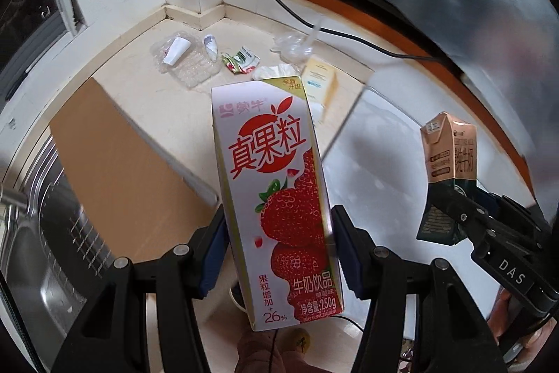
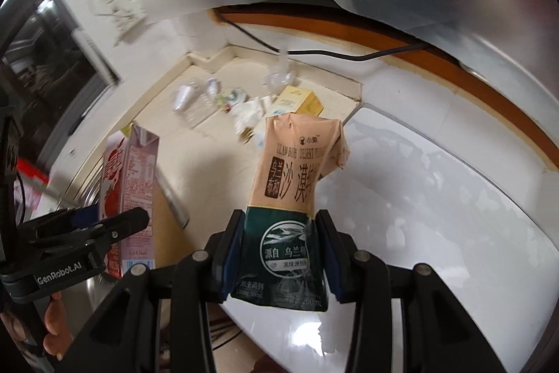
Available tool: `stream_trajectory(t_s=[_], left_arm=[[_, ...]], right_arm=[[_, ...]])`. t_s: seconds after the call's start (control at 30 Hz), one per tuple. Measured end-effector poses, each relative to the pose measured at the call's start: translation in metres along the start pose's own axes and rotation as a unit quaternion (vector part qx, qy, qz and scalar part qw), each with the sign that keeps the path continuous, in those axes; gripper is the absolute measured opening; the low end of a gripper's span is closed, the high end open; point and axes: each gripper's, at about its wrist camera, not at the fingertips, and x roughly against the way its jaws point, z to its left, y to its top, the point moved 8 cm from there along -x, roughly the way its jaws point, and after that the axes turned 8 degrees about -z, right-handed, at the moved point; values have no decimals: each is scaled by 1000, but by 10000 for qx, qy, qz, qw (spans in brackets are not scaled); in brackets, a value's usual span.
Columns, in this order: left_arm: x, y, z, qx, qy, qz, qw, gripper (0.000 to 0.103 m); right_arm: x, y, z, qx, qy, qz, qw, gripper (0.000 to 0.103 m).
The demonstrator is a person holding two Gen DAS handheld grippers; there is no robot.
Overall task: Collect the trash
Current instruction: 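Carry the milk carton and drink pouch down over the bin with both grippers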
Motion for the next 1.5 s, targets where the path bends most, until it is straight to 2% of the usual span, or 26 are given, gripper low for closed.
stream_trajectory(t_s=[0.17, 0.4, 0.53, 0.77, 0.97, 1.13, 1.27, 1.5], left_arm=[[37, -43, -4, -69, -39, -42, 10000, 55], [70, -124, -8, -226, 13, -11, 9997, 55], [76, -163, -7, -333, 132, -53, 9993, 55], [64, -225, -2, -526, 485, -234, 9972, 55], [18, -269, 8, -682, 738, -191, 9948, 56], [-38, -308, 30, -422, 580, 62, 9974, 56], [-85, -335, 42, -548, 668, 134, 9962, 56], [-188, -376, 64, -541, 494, 301, 9969, 56]], right_arm=[[36, -40, 15, 208, 292, 45, 9993, 41], [66, -108, 38, 506, 722, 237, 9958, 41], [79, -156, 56, 878, 942, 187, 9915, 41], [73, -225, 76, 1352, 1081, 220, 9847, 41], [31, -276, 78, 1525, 891, 428, 9834, 41], [-24, -316, 68, 1396, 758, 714, 9847, 41], [-72, -351, 58, 1390, 602, 944, 9839, 42], [-169, -405, 29, 1066, 382, 1250, 9857, 42]])
